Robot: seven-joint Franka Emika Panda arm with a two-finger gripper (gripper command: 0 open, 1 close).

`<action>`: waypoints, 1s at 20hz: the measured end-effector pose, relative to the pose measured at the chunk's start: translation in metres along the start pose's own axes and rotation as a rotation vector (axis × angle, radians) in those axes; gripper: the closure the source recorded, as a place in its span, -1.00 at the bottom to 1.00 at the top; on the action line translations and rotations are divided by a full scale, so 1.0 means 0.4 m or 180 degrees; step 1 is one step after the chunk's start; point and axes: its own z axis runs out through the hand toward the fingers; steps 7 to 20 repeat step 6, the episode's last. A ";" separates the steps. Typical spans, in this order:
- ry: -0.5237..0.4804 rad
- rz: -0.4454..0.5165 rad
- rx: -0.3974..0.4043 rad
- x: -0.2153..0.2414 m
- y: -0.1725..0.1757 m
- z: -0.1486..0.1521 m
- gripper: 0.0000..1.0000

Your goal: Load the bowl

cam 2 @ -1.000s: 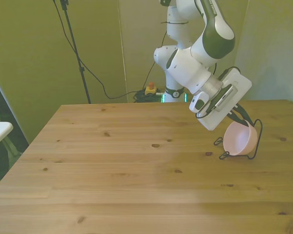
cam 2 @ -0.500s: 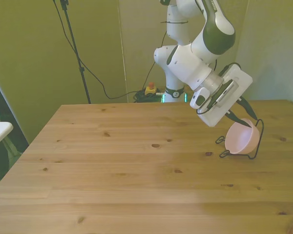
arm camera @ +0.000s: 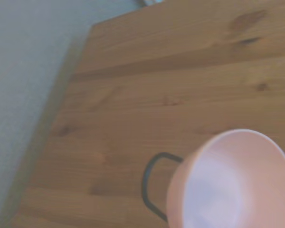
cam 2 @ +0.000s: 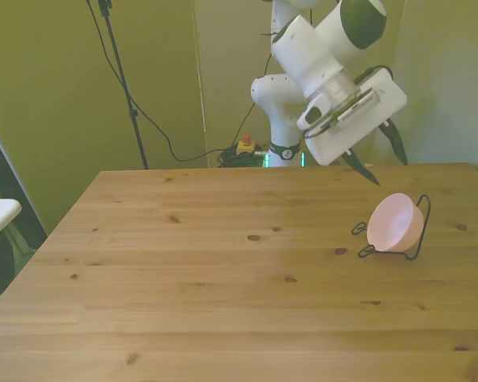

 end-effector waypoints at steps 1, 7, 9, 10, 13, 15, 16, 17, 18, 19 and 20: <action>0.0084 0.0064 -0.0115 -0.017 0.008 -0.025 -1.00; 0.0487 0.0260 -0.0531 -0.098 0.044 -0.112 -1.00; 0.0487 0.0260 -0.0531 -0.098 0.044 -0.112 -1.00; 0.0487 0.0260 -0.0531 -0.098 0.044 -0.112 -1.00; 0.0487 0.0260 -0.0531 -0.098 0.044 -0.112 -1.00; 0.0487 0.0260 -0.0531 -0.098 0.044 -0.112 -1.00; 0.0487 0.0260 -0.0531 -0.098 0.044 -0.112 -1.00; 0.0487 0.0260 -0.0531 -0.098 0.044 -0.112 -1.00; 0.0487 0.0260 -0.0531 -0.098 0.044 -0.112 -1.00; 0.0487 0.0260 -0.0531 -0.098 0.044 -0.112 -1.00; 0.0487 0.0260 -0.0531 -0.098 0.044 -0.112 -1.00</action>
